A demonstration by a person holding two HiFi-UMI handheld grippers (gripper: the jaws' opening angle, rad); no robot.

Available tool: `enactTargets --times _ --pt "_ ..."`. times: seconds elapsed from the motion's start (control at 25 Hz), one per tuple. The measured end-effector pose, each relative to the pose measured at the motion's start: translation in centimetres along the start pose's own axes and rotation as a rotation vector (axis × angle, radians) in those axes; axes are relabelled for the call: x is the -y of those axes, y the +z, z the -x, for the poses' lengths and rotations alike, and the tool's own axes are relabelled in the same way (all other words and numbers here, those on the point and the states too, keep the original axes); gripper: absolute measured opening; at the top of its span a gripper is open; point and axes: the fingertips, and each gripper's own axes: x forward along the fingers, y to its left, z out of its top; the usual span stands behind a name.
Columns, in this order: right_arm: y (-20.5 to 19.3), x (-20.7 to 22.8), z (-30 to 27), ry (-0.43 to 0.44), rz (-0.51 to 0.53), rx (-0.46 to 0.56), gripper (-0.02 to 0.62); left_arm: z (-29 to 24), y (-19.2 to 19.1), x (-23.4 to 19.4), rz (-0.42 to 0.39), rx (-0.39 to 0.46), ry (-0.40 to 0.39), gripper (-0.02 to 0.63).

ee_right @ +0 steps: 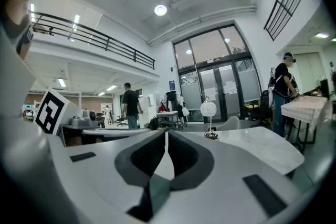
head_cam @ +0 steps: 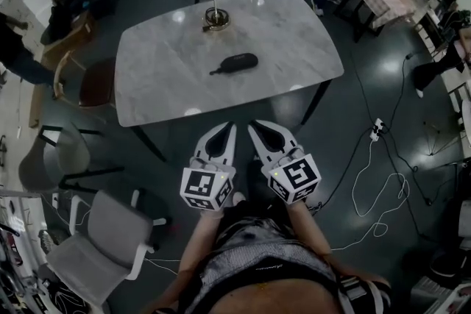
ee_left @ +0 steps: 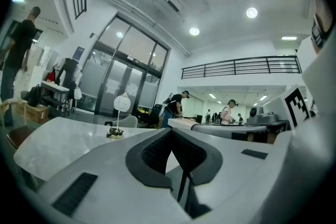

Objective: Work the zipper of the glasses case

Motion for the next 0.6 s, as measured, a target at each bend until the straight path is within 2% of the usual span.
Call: enactTargets --times 0.2,0.6 --pt "0.6 3.0 -3.2 0.006 0.022 -0.027 0.067 -3.7 0.5 -1.9 0.013 -0.011 0.002 0.000" --pt "2.5 9.4 -8.1 0.113 0.010 -0.042 0.067 -11.6 2.3 -4.4 0.015 -0.010 0.046 0.000"
